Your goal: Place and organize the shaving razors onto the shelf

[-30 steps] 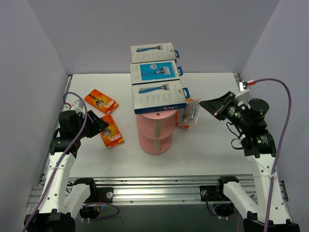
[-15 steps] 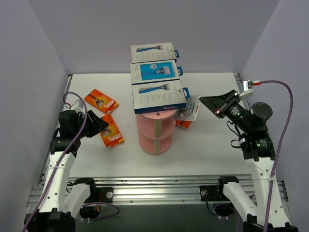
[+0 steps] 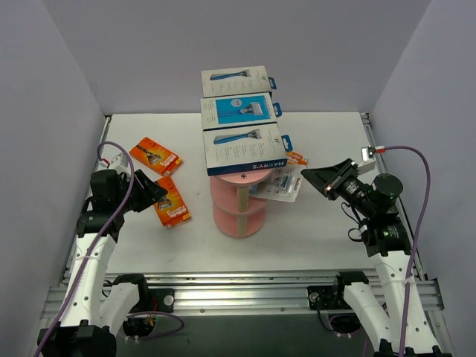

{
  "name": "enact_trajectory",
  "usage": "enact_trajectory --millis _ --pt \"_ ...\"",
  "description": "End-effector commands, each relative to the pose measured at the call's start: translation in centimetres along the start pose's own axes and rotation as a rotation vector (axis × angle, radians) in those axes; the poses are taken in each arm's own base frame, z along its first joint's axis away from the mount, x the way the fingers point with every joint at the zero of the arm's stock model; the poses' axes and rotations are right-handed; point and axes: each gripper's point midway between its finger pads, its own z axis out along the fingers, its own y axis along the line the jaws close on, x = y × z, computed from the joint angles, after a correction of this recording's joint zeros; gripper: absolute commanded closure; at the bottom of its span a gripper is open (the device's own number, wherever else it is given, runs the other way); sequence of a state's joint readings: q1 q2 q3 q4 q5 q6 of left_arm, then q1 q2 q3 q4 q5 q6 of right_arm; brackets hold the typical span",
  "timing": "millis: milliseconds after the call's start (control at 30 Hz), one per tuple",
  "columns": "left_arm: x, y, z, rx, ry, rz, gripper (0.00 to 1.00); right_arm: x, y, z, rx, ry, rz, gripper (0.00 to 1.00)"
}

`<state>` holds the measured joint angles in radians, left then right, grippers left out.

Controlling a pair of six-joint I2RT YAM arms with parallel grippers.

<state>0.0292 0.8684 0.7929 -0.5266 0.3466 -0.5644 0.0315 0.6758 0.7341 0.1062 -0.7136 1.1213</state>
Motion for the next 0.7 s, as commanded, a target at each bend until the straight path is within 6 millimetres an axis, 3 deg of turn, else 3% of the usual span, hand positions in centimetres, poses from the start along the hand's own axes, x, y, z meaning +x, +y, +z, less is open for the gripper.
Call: enact_trajectory --millis 0,667 --pt "-1.2 -0.7 -0.2 0.032 -0.039 0.019 0.45 -0.7 2.7 -0.7 -0.051 -0.016 -0.086 1.00" --pt "-1.2 -0.8 -0.2 0.037 -0.041 0.019 0.45 0.9 -1.7 0.5 0.089 0.175 -0.109 1.00"
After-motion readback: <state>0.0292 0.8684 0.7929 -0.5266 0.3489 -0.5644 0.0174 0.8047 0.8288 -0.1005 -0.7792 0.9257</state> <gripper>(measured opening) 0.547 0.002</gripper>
